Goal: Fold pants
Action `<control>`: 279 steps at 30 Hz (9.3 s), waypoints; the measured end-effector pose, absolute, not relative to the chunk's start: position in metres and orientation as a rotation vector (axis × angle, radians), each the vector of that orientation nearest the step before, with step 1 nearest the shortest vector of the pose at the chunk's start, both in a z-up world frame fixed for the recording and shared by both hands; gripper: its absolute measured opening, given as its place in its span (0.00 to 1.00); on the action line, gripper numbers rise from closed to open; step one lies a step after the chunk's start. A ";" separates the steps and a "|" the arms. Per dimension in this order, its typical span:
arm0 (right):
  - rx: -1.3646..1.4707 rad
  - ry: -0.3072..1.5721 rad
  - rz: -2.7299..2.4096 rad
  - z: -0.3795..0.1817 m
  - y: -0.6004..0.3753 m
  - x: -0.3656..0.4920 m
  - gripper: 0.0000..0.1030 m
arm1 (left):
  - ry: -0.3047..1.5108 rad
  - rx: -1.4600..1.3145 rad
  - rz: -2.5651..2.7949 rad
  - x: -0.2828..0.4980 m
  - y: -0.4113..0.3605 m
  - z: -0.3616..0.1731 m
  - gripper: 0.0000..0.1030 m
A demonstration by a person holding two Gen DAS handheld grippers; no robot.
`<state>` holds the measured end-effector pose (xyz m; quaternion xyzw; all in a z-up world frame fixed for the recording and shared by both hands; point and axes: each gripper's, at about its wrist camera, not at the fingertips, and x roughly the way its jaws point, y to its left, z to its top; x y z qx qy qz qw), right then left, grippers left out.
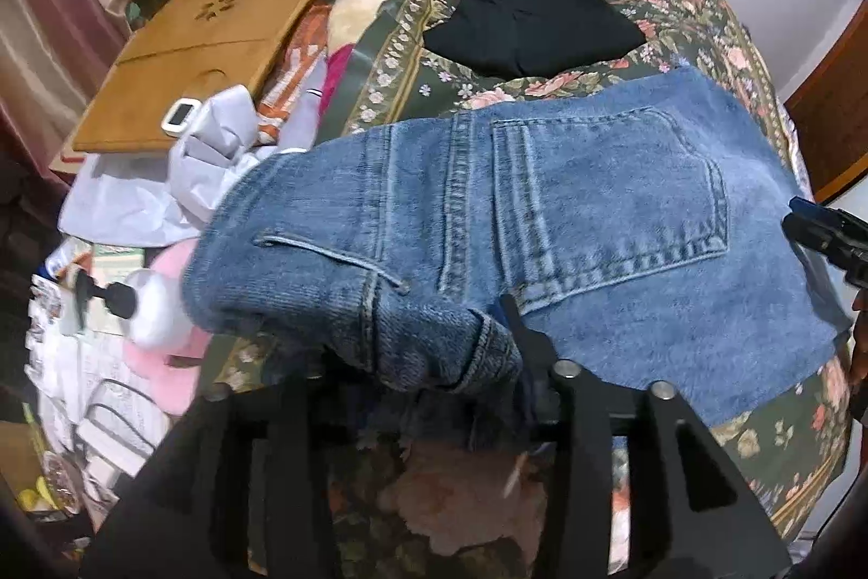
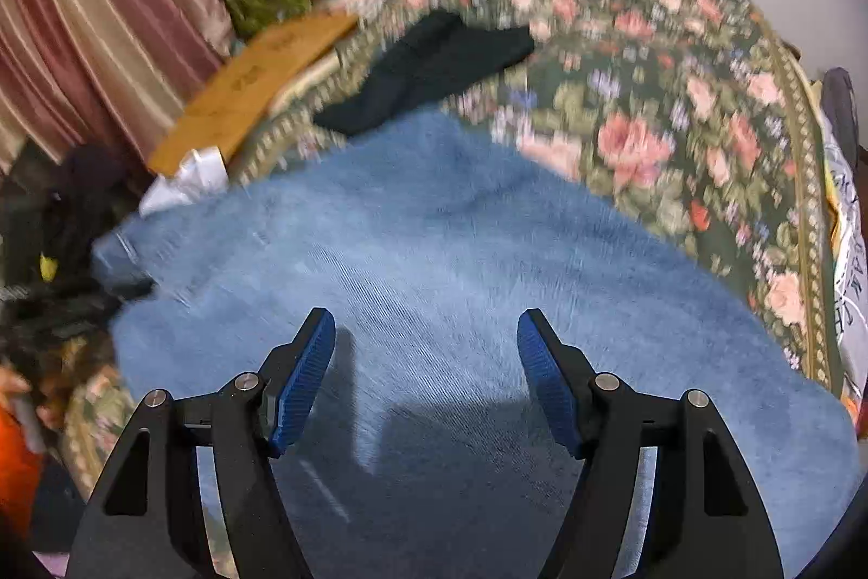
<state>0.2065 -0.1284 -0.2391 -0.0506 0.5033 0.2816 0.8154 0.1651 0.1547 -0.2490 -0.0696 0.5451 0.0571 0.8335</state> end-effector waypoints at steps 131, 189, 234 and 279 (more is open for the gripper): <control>0.036 0.806 0.457 -0.156 -0.259 0.179 0.75 | 0.920 0.088 -0.227 0.265 -0.073 -0.161 0.97; -0.062 0.828 0.549 -0.175 -0.166 0.170 0.81 | 1.042 -0.254 0.165 0.152 0.162 -0.201 1.00; 0.023 0.962 0.647 -0.220 -0.161 0.163 0.79 | 1.086 -0.696 0.197 0.182 0.218 -0.251 0.28; 0.146 0.907 0.474 -0.227 -0.265 0.140 0.80 | 1.057 0.084 -0.420 0.287 -0.188 -0.153 0.28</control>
